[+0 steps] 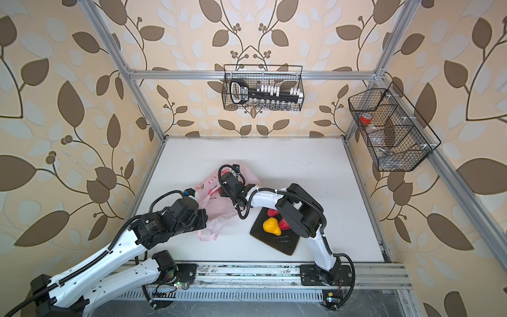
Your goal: Take the fake fruits out of the plastic bag
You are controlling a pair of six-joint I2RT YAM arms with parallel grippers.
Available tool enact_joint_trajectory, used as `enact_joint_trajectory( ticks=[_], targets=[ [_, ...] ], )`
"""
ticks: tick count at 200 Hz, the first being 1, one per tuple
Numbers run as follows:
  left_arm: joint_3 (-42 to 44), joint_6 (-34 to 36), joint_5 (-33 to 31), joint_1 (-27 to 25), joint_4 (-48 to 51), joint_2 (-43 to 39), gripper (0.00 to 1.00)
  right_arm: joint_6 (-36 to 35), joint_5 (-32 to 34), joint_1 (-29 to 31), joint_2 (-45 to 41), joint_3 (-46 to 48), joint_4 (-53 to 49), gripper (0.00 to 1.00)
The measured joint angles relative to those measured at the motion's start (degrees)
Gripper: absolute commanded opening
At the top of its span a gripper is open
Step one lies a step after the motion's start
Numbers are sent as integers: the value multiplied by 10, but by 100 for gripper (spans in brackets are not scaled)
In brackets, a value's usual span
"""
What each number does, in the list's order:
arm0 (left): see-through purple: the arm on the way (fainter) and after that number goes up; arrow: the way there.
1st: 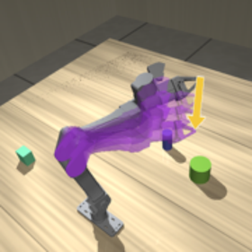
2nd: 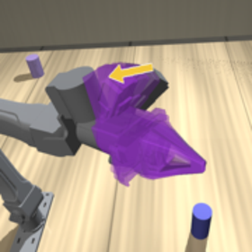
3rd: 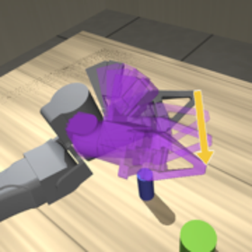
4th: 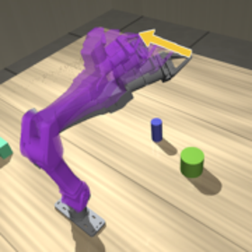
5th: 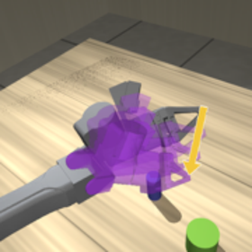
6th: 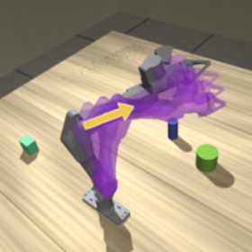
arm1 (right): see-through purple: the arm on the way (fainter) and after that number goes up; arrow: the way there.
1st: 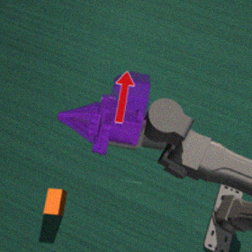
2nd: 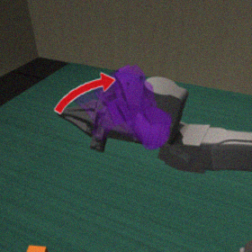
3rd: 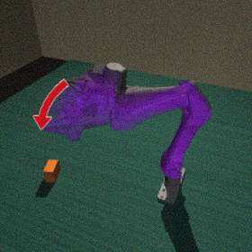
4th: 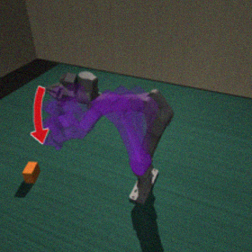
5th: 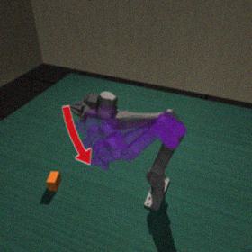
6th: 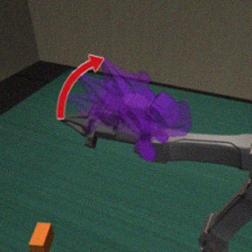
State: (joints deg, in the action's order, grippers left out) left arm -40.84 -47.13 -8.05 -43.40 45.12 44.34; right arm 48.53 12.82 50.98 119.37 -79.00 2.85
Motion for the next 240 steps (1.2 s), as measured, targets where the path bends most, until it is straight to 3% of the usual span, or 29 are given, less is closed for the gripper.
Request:
enact_joint_trajectory(
  ticks=[46,85,175,208,240],
  targets=[
    [0,-14,-30,0,1,0,0,-43,-110,0,-58,43,11,25],
    [0,-46,-59,0,2,0,0,-81,-165,0,-133,81,-13,25],
    [0,-96,-90,0,7,2,0,-198,-318,-1,-323,145,-166,28],
    [0,-102,-90,0,1,9,0,-227,-345,7,-431,187,-213,28],
    [0,-104,-90,0,-3,13,0,-207,-329,12,-549,263,-247,27]
  ],
)
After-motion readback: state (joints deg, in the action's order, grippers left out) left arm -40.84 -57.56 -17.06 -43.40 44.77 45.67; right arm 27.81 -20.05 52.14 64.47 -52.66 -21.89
